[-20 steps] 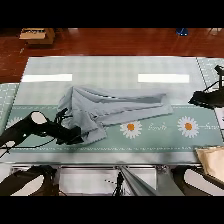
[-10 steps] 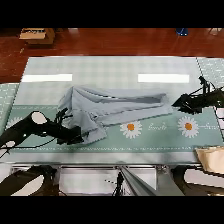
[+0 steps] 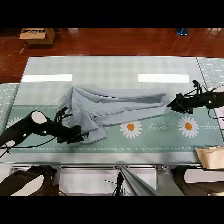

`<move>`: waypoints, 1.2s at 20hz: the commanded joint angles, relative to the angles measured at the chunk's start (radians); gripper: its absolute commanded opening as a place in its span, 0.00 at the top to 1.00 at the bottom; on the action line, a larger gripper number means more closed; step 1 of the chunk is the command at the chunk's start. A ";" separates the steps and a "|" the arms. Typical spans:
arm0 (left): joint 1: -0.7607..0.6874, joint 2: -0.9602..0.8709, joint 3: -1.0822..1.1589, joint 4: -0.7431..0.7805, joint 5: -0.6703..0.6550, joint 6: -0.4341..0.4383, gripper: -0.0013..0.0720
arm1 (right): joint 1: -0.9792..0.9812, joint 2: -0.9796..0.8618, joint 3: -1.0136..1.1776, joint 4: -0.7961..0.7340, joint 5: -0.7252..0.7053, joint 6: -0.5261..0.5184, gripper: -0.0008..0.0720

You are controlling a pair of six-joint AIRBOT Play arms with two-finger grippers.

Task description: Fold the shirts.

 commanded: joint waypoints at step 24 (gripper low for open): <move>0.012 0.392 1.558 0.237 0.076 0.079 0.94 | 0.024 0.840 0.866 -0.077 0.026 0.182 0.95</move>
